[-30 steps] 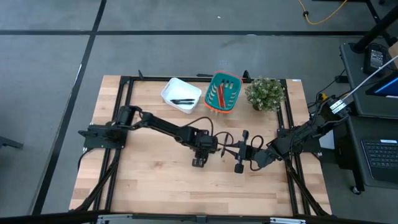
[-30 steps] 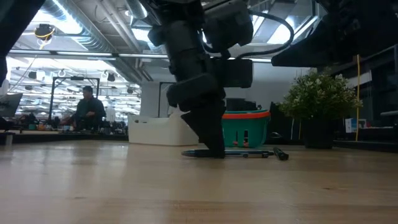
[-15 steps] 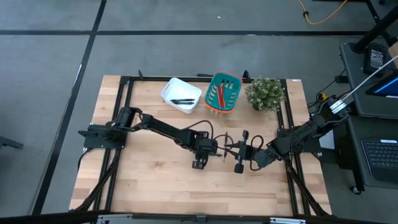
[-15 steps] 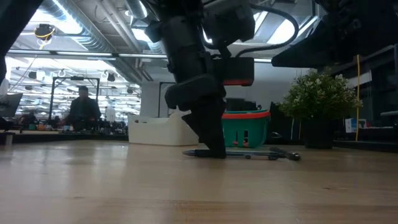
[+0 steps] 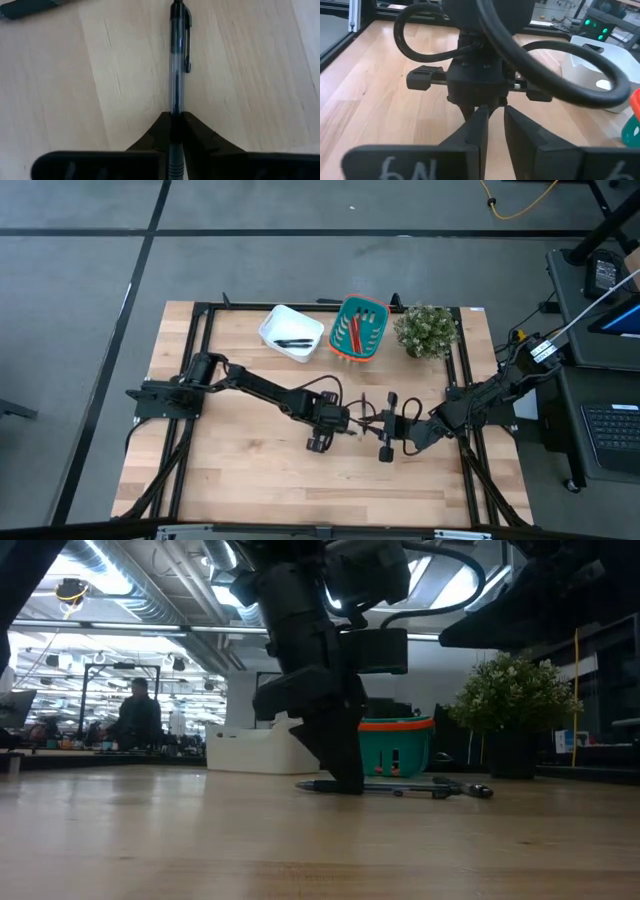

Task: Sort pens & pencils
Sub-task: Put the black pen into the white bin

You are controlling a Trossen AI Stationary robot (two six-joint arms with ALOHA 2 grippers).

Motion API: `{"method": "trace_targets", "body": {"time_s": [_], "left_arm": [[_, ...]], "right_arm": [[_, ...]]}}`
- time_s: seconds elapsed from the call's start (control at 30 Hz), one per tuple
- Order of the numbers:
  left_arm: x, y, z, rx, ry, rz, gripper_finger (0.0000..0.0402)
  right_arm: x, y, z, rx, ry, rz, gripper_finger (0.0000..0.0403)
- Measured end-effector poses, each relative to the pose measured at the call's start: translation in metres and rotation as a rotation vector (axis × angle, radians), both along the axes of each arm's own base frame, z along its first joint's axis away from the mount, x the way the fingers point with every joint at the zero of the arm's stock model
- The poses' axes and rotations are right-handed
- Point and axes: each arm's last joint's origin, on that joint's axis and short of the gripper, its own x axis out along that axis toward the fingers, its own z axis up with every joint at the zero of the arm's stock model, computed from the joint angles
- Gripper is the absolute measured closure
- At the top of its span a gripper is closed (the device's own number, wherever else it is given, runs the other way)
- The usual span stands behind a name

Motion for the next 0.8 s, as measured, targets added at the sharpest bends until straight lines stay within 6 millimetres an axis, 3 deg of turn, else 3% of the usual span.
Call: {"method": "trace_targets", "body": {"time_s": [0.43, 0.8], "left_arm": [[-0.014, 0.003, 0.044, 0.030, -0.044, -0.002, 0.0381], [-0.031, -0.006, 0.059, 0.245, -0.017, 0.005, 0.0381]], "right_arm": [[-0.001, 0.002, -0.002, 0.018, 0.019, 0.023, 0.0338], [-0.002, 0.001, -0.004, 0.010, 0.037, 0.017, 0.0338]]}}
